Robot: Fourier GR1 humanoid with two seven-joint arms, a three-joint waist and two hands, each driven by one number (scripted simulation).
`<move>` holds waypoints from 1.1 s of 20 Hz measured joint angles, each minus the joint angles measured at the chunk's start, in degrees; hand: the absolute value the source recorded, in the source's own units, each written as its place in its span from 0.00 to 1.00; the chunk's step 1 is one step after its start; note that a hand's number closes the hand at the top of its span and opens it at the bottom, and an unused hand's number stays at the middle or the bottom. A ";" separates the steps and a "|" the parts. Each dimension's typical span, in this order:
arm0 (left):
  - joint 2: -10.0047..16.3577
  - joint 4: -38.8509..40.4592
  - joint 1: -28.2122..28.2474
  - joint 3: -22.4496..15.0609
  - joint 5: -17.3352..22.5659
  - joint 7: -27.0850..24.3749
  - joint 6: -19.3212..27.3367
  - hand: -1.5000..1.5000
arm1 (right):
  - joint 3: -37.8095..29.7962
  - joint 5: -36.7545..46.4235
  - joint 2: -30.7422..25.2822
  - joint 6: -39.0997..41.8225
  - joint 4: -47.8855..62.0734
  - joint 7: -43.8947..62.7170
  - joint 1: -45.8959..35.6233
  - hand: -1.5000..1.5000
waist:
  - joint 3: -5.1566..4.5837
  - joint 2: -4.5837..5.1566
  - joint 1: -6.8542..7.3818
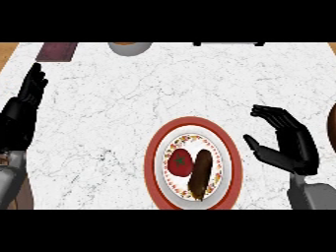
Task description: Pick the tomato from the plate and place it in the bowl
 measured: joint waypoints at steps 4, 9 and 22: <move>-1.17 -2.28 -0.54 -1.92 -2.40 3.52 1.72 0.50 | 1.40 3.14 -3.19 6.31 1.70 -9.22 1.22 0.00 | -0.03 -0.07 -0.28; -1.51 -3.57 -0.44 -2.07 -3.68 5.47 2.01 0.50 | 3.84 9.23 -8.96 7.96 -3.07 -6.39 0.51 0.00 | -0.14 -0.22 -0.58; -3.38 -6.09 0.27 -2.78 -6.31 7.44 2.53 0.50 | 16.77 23.80 -13.60 13.96 -14.18 24.06 -12.31 0.00 | -0.24 -0.22 -0.10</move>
